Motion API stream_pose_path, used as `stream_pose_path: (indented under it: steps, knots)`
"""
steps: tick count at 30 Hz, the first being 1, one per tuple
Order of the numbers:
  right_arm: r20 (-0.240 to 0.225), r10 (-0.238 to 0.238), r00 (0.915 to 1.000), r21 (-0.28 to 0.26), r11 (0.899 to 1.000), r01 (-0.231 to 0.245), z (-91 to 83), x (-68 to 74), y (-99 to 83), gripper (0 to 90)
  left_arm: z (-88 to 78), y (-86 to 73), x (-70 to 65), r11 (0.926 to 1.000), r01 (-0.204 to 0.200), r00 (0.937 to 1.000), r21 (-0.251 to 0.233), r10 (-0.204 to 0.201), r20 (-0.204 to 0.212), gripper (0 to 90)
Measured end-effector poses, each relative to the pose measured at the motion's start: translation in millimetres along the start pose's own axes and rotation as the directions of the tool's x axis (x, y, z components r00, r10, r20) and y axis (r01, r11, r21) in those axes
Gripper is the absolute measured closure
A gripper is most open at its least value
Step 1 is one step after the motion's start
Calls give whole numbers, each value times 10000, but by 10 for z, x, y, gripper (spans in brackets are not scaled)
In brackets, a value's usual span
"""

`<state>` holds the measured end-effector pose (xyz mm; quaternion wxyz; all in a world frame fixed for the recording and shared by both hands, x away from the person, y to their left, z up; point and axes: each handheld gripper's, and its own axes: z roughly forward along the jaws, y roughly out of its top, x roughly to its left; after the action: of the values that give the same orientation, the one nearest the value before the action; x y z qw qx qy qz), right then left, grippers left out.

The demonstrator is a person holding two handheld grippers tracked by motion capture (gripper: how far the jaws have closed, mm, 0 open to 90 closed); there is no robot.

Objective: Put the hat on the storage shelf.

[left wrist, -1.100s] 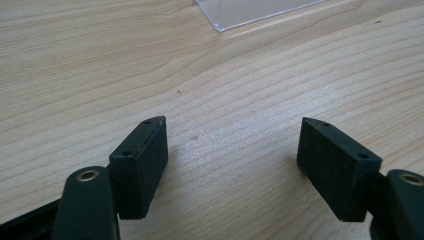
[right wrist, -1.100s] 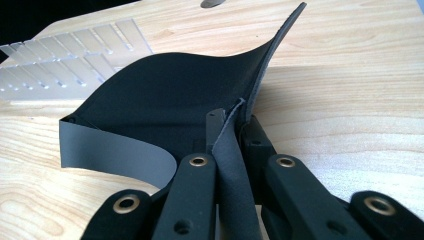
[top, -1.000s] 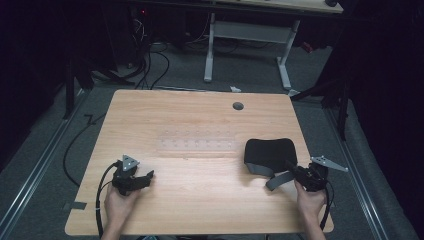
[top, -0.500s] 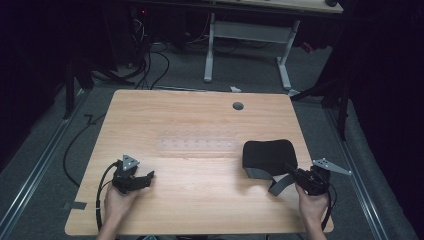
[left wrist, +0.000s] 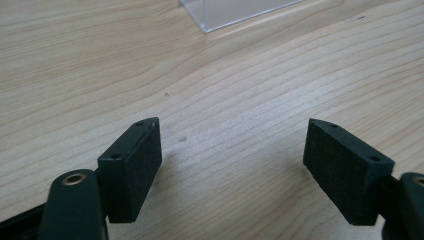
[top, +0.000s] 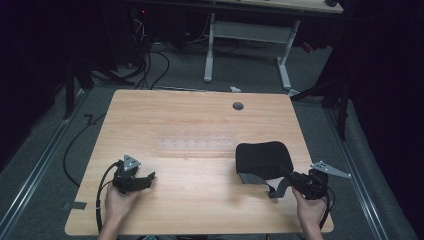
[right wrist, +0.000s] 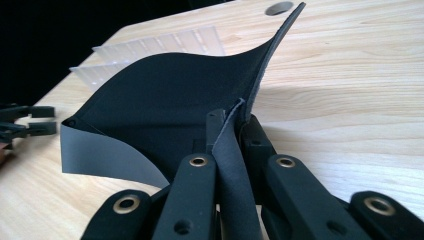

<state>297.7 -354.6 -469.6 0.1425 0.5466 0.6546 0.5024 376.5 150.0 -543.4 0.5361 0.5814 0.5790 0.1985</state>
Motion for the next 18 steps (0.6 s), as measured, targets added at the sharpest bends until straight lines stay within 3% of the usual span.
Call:
stream_pose_path:
  steps: [11,18]
  knots:
    - [-704,-84,9975,77,9999,90,21,144,50,862,-94,61,-211,9996,-247,9952,167,230,951,213]
    - [-1172,-352,9925,246,9990,383,99,275,93,862,-217,101,-398,9990,-443,9841,94,420,1729,201]
